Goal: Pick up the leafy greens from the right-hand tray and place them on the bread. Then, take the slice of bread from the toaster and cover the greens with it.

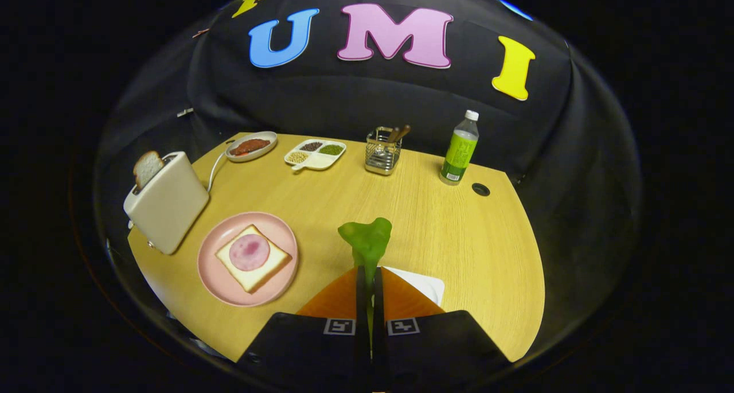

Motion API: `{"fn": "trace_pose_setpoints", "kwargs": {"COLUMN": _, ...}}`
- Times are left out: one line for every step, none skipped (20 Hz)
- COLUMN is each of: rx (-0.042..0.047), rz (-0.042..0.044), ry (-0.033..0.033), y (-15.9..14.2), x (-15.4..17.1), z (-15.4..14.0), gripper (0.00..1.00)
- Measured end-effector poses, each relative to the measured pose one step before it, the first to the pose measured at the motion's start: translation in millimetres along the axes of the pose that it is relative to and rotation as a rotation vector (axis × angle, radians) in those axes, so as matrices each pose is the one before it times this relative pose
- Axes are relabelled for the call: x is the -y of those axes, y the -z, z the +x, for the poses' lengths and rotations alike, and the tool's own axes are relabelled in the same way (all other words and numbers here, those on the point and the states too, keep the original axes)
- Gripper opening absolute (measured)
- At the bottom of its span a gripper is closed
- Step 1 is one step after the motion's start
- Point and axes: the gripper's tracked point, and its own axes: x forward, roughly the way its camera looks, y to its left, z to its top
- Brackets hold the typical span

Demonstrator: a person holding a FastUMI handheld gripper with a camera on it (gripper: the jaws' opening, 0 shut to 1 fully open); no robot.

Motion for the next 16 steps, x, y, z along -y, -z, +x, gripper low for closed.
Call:
{"fn": "trace_pose_setpoints", "kwargs": {"rx": 0.01382, "rz": 0.00293, "ry": -0.00837, "y": -8.73, "x": -8.14, "z": -2.66, "gripper": 0.06}}
{"fn": "trace_pose_setpoints", "kwargs": {"rx": 0.01343, "rz": 0.0003, "ry": -0.00864, "y": -8.35, "x": -8.72, "z": -0.95, "gripper": 0.06}}
{"fn": "trace_pose_setpoints", "kwargs": {"rx": 0.00965, "rz": -0.00144, "ry": -0.00674, "y": -6.52, "x": -8.52, "z": 0.41, "gripper": 0.06}}
{"fn": "trace_pose_setpoints", "kwargs": {"rx": 0.0058, "rz": -0.00323, "ry": -0.007, "y": -5.17, "x": -8.09, "z": 1.27, "gripper": 0.06}}
{"fn": "trace_pose_setpoints", "kwargs": {"rx": 0.00041, "rz": -0.00076, "ry": -0.00879, "y": -2.36, "x": -9.95, "z": 1.19, "gripper": 0.05}}
{"fn": "trace_pose_setpoints", "kwargs": {"rx": -0.00011, "rz": 0.00263, "ry": -0.01136, "y": -2.53, "x": -10.08, "z": 1.54, "gripper": 0.05}}
{"fn": "trace_pose_setpoints", "kwargs": {"rx": 0.0025, "rz": 0.00426, "ry": -0.01143, "y": -1.96, "x": -10.26, "z": 1.66, "gripper": 0.05}}
{"fn": "trace_pose_setpoints", "kwargs": {"rx": 0.00129, "rz": 0.0033, "ry": -0.01314, "y": -2.26, "x": -11.08, "z": 1.97, "gripper": 0.05}}
{"fn": "trace_pose_setpoints", "kwargs": {"rx": -0.00032, "rz": 0.00052, "ry": -0.01055, "y": -1.66, "x": -8.97, "z": 2.63, "gripper": 0.05}}
{"fn": "trace_pose_setpoints", "kwargs": {"rx": -0.00431, "rz": -0.00126, "ry": -0.01184, "y": 0.52, "x": -10.11, "z": 2.34, "gripper": 0.06}}
{"fn": "trace_pose_setpoints", "kwargs": {"rx": -0.00547, "rz": -0.00258, "ry": -0.01278, "y": 1.06, "x": -9.8, "z": 2.33, "gripper": 0.05}}
{"fn": "trace_pose_setpoints", "kwargs": {"rx": -0.00377, "rz": -0.00421, "ry": -0.01157, "y": -0.12, "x": -9.5, "z": 3.15, "gripper": 0.06}}
{"fn": "trace_pose_setpoints", "kwargs": {"rx": -0.00433, "rz": -0.00637, "ry": -0.0093, "y": 0.58, "x": -8.32, "z": 4.4, "gripper": 0.06}}
{"fn": "trace_pose_setpoints", "kwargs": {"rx": -0.00518, "rz": -0.00712, "ry": -0.00734, "y": 0.9, "x": -6.93, "z": 5.0, "gripper": 0.06}}
{"fn": "trace_pose_setpoints", "kwargs": {"rx": -0.00684, "rz": -0.00732, "ry": -0.00622, "y": 2.78, "x": -6.53, "z": 5.08, "gripper": 0.06}}
{"fn": "trace_pose_setpoints", "kwargs": {"rx": -0.00945, "rz": -0.00614, "ry": -0.00606, "y": 2.31, "x": -6.27, "z": 5.22, "gripper": 0.05}}
